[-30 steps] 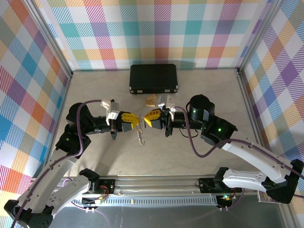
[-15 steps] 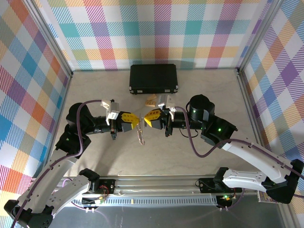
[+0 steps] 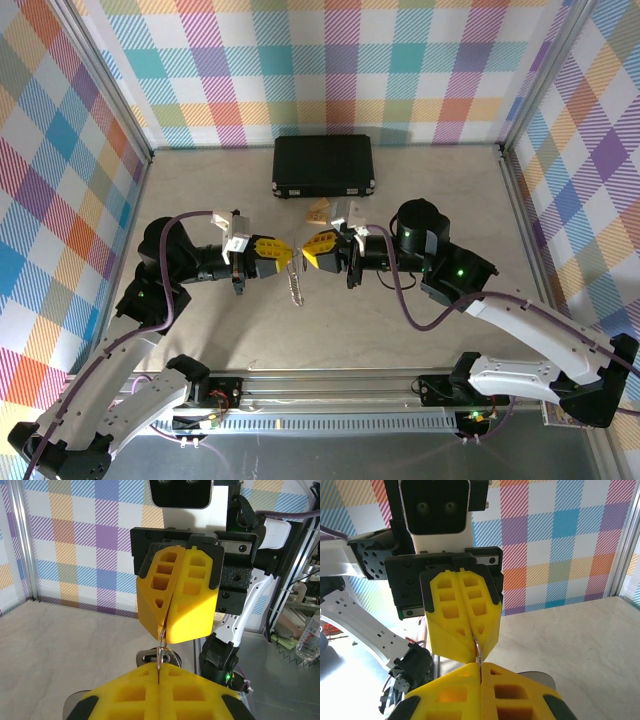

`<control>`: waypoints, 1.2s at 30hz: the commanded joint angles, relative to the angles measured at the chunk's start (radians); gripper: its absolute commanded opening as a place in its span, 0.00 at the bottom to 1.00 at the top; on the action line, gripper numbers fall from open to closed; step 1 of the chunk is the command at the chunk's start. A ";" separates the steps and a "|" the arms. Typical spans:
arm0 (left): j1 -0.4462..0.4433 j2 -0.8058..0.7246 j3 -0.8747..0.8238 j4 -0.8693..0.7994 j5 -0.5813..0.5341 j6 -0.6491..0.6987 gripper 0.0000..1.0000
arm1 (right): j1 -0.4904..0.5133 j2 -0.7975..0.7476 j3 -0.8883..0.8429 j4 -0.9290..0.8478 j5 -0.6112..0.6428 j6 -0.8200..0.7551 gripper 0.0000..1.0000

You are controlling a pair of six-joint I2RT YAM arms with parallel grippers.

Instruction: Put the keys on the keyring

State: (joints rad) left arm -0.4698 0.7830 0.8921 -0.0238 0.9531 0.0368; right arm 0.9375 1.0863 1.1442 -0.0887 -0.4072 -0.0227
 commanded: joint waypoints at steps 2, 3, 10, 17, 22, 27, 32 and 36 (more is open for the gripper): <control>-0.008 -0.017 0.004 0.032 0.033 -0.012 0.00 | 0.001 0.010 0.021 0.045 -0.031 -0.006 0.00; -0.009 -0.017 0.004 0.032 0.033 -0.011 0.00 | 0.001 0.012 0.023 0.043 -0.033 -0.007 0.00; -0.008 -0.009 0.006 0.031 0.032 -0.011 0.00 | 0.002 0.013 0.039 0.035 -0.046 -0.012 0.00; -0.008 0.009 0.018 0.016 0.039 -0.005 0.00 | 0.003 0.014 0.042 0.019 -0.057 -0.021 0.00; -0.009 0.012 0.023 0.011 0.038 -0.005 0.00 | 0.003 0.018 0.042 0.014 -0.071 -0.021 0.00; -0.008 0.013 0.024 0.013 0.037 -0.008 0.00 | 0.003 0.022 0.045 0.006 -0.092 -0.025 0.00; -0.008 0.007 0.028 0.011 0.030 -0.011 0.00 | 0.004 0.029 0.058 -0.032 -0.102 -0.040 0.00; -0.008 0.007 0.030 0.014 0.033 -0.015 0.00 | 0.006 0.035 0.068 -0.051 -0.117 -0.051 0.00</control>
State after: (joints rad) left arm -0.4698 0.7971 0.8925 -0.0330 0.9798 0.0338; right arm 0.9363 1.1160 1.1740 -0.1200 -0.4644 -0.0463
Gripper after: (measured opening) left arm 0.050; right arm 0.063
